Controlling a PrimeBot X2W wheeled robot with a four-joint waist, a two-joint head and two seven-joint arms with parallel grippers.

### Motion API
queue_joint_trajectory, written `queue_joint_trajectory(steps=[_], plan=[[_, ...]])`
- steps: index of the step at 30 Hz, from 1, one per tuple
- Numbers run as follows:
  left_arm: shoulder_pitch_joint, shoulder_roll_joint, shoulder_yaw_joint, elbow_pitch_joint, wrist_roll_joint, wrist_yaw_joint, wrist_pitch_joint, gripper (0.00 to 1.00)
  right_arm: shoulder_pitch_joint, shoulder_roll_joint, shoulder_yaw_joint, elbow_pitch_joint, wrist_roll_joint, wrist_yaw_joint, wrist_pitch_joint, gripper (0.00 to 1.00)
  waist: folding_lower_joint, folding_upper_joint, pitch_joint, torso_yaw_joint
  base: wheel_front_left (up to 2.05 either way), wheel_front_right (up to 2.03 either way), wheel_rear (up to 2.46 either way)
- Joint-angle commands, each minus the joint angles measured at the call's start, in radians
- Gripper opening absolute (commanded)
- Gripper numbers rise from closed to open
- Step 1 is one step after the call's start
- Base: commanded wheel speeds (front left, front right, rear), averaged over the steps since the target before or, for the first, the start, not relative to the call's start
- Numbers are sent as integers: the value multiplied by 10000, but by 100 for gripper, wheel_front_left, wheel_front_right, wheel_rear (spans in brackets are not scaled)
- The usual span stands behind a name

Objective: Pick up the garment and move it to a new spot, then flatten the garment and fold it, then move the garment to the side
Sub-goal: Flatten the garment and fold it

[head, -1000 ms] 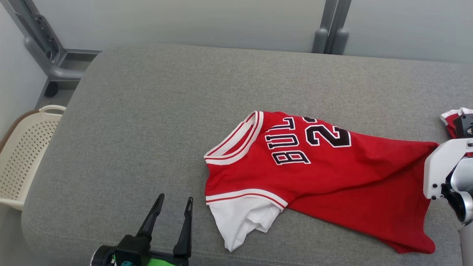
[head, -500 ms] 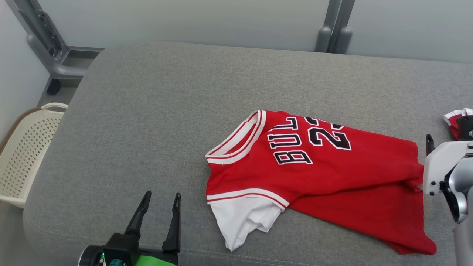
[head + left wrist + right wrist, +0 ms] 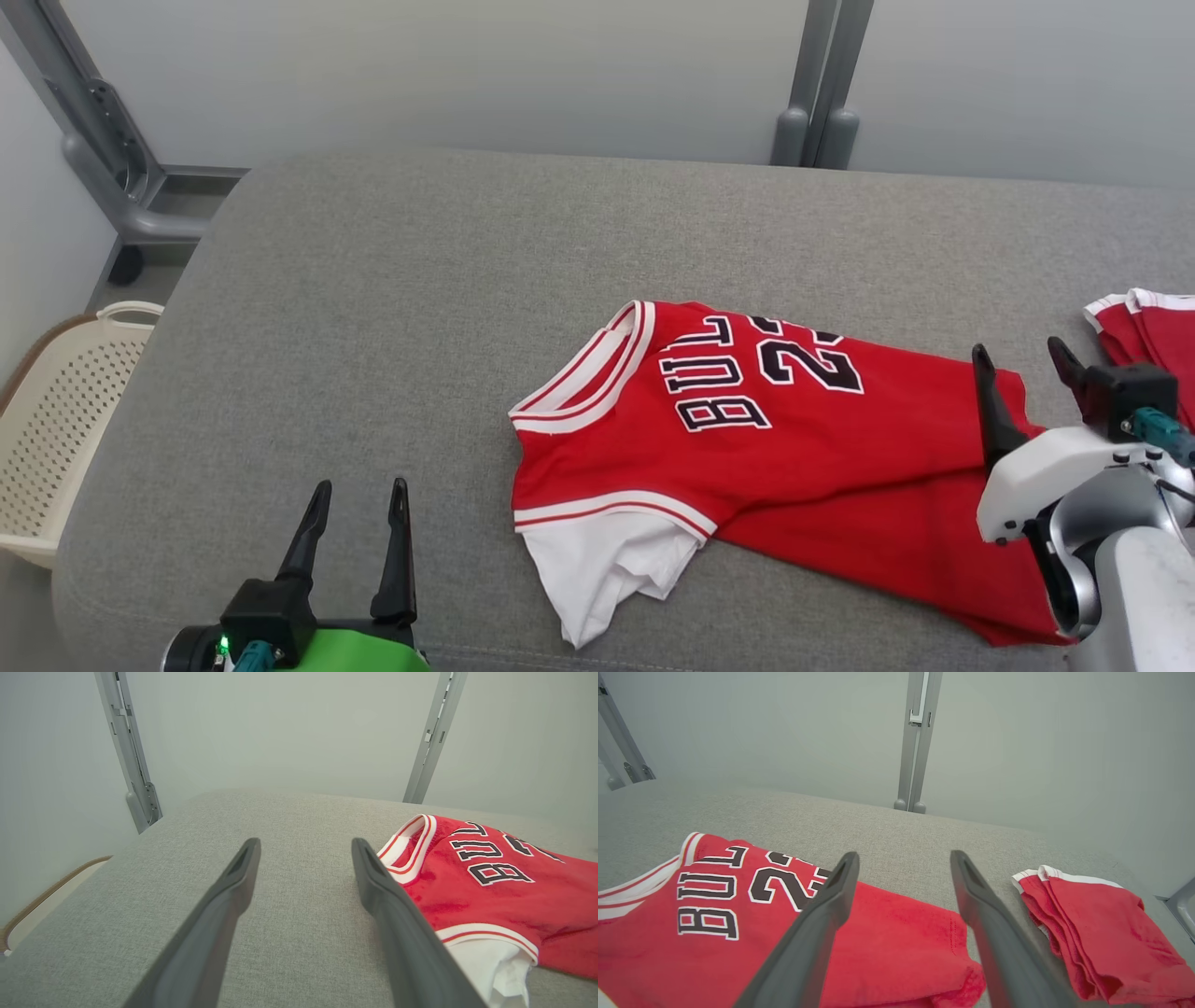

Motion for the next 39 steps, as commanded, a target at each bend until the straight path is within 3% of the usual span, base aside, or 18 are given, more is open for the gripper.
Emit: queue_joint_trajectory(steps=[1, 16, 27, 39], plan=[[-105, 56, 64, 0, -66, 117, 43, 100, 285, 94, 7, -114, 111, -16, -207, 100, 0, 0, -198, -34, 0, 0, 0], [297, 183, 245, -3, -237, 522, 408, 100, 1790, 710, 399, -801, 297, -16, -1066, 100, 0, 0, -756, -202, 0, 0, 0], [955, 553, 155, 289, -492, 154, 530, 100, 2654, 752, 814, -561, 867, -16, -1418, 100, 0, 0, -1122, -512, 0, 0, 0], [1013, 636, -56, 213, -510, 143, 635, 100, 2507, 755, 839, -655, 986, -16, -1340, 100, 0, 0, -1120, -599, 0, 0, 0]])
